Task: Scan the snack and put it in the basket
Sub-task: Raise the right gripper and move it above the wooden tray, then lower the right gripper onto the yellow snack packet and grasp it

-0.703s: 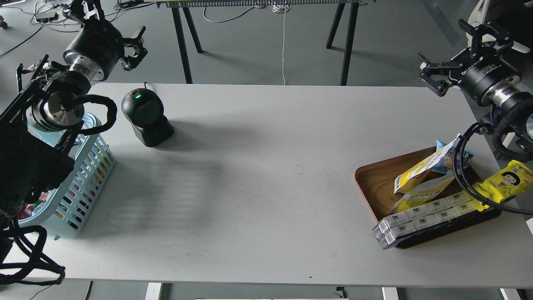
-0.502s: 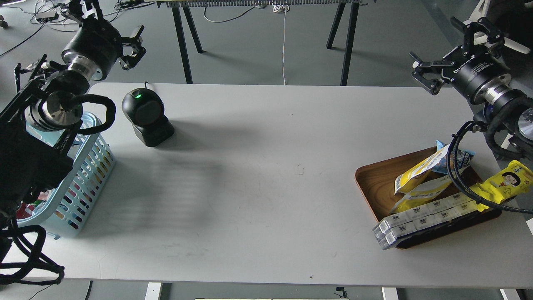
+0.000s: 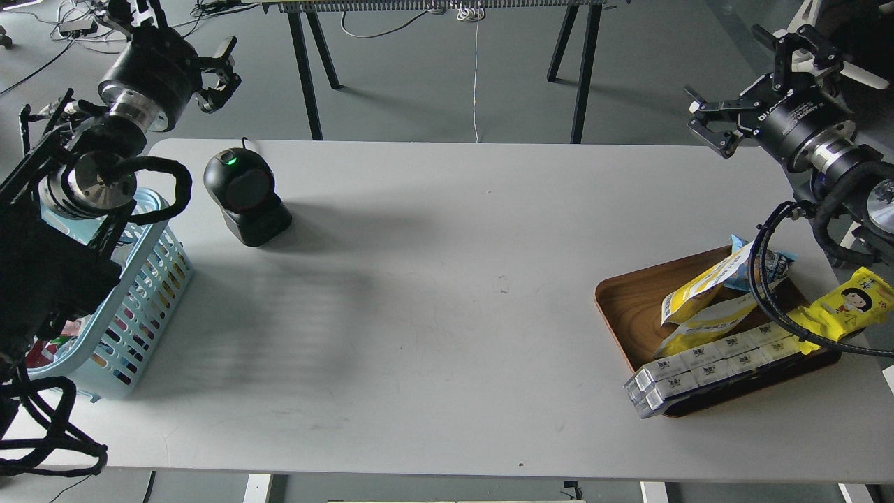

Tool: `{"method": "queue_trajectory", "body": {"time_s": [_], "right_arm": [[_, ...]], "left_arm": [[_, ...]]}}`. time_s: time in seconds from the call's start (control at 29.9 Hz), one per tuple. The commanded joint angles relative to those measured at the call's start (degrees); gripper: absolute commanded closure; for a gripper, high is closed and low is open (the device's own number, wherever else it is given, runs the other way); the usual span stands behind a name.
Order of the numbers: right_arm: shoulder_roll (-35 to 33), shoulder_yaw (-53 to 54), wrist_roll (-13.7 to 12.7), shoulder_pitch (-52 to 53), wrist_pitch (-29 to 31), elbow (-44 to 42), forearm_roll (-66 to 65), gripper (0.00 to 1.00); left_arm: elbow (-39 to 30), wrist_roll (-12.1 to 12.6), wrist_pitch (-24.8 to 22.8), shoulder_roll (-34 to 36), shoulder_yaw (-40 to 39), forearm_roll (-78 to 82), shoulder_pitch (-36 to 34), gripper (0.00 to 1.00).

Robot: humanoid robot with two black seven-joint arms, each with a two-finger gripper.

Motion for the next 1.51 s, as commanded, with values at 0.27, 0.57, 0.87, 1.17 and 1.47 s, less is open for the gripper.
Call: {"method": "queue_trajectory", "body": {"time_s": [0.27,0.57,0.87,1.17,1.47], "right_arm": [[-0.56,-0.58,-0.25,0.59,-0.2,0.29,-0.09,0.01],[-4.69,-17.07,-0.25,14.63,-1.16,1.51,-0.27,0.01],[-5.04,-53.27,-0.34,48.1,-2.48,10.64,-1.58,0.01],[0.22,-83.52,-6.39,80.64,-4.5,27.52,-18.88,0.01],[8.32,-104.62,-16.42,90.16,-11.7,36.93,-30.84,0.01]], "left_arm": [[-0.04,0.4,-0.02,0.35,0.41,0.02,-0.07,0.0],[-0.83,-0.21,-0.28,1.23,-0.21,-0.07,-0.16,0.0],[-1.27,-0.21,-1.51,1.58,-0.47,-0.07,-0.16,0.0],[-1.27,-0.56,-2.3,1.75,-2.67,-0.16,-0.16,0.0],[-1.71,-1.35,-2.48,2.63,-2.67,-0.16,-0.25,0.0]]}}
